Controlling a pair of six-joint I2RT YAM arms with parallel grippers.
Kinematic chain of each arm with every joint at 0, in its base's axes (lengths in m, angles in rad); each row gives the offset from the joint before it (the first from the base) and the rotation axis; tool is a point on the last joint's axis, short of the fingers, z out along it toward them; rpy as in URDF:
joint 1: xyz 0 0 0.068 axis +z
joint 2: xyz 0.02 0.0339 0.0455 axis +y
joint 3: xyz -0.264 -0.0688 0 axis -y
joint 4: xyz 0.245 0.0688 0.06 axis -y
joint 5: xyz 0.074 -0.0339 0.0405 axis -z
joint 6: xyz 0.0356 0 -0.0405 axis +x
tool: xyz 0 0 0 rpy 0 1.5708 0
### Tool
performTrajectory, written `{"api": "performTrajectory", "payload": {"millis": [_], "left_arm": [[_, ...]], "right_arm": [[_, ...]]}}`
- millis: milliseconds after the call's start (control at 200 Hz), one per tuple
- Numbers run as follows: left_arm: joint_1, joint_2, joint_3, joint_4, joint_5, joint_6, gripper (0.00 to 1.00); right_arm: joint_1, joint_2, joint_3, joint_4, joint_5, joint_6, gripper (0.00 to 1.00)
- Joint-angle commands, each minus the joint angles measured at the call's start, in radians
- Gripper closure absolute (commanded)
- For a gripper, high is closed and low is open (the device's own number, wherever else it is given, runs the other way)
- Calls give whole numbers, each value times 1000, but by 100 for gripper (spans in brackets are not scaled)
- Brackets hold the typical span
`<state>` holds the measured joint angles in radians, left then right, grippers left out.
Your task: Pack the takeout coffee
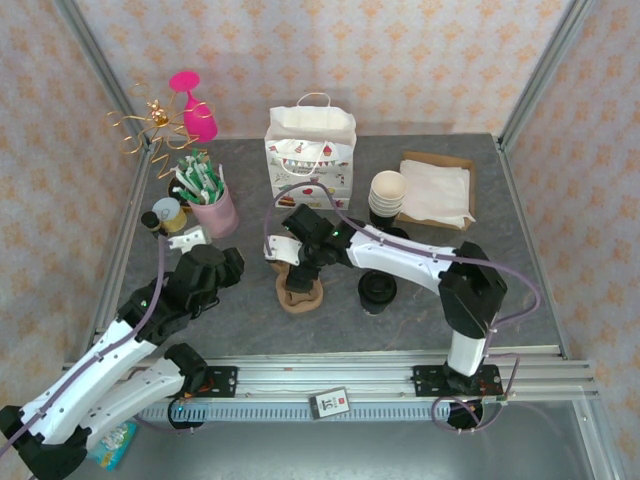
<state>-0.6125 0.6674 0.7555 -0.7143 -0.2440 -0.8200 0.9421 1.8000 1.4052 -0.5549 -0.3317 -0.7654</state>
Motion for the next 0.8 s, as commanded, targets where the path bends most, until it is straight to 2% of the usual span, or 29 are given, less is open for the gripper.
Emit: {"api": "performTrajectory", "payload": {"millis": [0, 95, 210, 621, 796], "left_arm": [[6, -27, -26, -42, -28, -19, 53], [7, -35, -38, -37, -29, -20, 52], [7, -38, -31, -40, -27, -24, 52], [7, -48, -33, -36, -43, -33, 51], [5, -39, -32, -25, -39, -28, 51]], "right_arm": [[-19, 4, 18, 10, -37, -114, 18], [-22, 14, 1, 23, -24, -145, 23], [-25, 14, -33, 56, -23, -183, 24], [-26, 87, 8, 34, -51, -211, 29], [-26, 106, 9, 50, -51, -215, 38]]}}
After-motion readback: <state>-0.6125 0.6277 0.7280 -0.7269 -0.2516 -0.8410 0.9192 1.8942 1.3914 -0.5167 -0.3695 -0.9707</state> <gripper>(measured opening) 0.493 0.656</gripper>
